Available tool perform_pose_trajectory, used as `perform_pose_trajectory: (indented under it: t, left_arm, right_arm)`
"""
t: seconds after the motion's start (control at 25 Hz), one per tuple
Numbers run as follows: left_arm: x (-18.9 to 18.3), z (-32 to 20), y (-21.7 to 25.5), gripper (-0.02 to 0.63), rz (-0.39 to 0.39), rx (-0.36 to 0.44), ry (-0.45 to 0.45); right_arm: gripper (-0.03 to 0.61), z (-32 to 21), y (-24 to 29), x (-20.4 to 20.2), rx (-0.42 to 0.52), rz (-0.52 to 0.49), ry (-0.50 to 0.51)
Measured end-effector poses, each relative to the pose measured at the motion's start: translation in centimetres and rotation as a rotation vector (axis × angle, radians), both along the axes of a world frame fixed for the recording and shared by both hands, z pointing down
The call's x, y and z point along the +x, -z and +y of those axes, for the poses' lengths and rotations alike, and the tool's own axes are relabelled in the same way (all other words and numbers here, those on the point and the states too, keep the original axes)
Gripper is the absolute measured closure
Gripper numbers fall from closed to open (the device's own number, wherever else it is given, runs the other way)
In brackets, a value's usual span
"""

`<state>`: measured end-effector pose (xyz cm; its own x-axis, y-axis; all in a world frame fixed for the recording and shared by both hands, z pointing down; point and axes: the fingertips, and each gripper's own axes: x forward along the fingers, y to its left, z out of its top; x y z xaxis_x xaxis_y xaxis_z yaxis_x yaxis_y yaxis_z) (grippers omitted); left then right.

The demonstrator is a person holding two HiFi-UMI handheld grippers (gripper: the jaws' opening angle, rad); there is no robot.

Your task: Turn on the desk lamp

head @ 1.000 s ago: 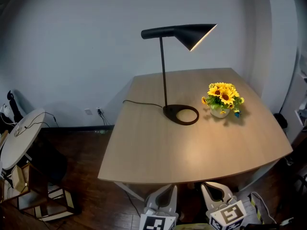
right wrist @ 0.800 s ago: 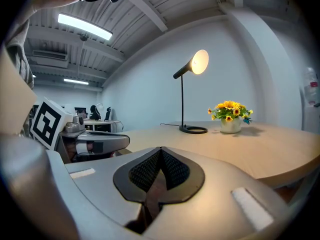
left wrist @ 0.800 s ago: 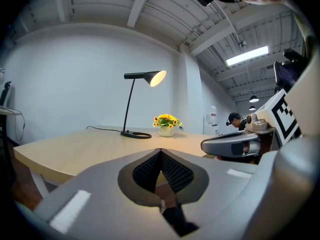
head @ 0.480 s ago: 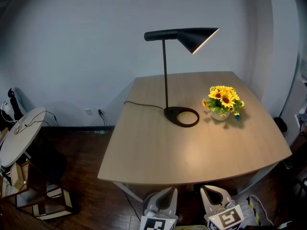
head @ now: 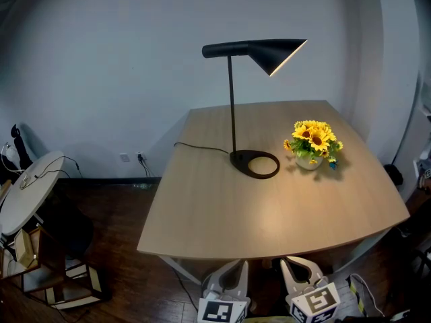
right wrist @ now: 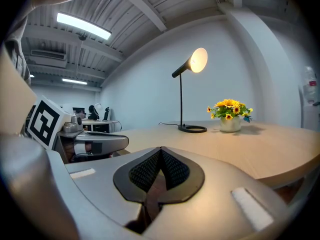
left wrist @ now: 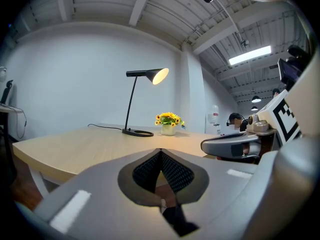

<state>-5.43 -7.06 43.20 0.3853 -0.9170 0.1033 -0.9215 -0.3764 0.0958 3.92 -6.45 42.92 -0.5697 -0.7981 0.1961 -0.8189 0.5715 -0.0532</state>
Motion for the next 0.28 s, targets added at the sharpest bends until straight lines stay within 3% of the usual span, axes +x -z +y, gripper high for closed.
perform_pose_trajectory:
  t: [0.28]
  left_arm:
    - [-0.15,-0.33,0.0,0.617,-0.002,0.004,0.008]
  right_arm:
    - [0.58,-0.31,0.08,0.03,0.006,0.0,0.001]
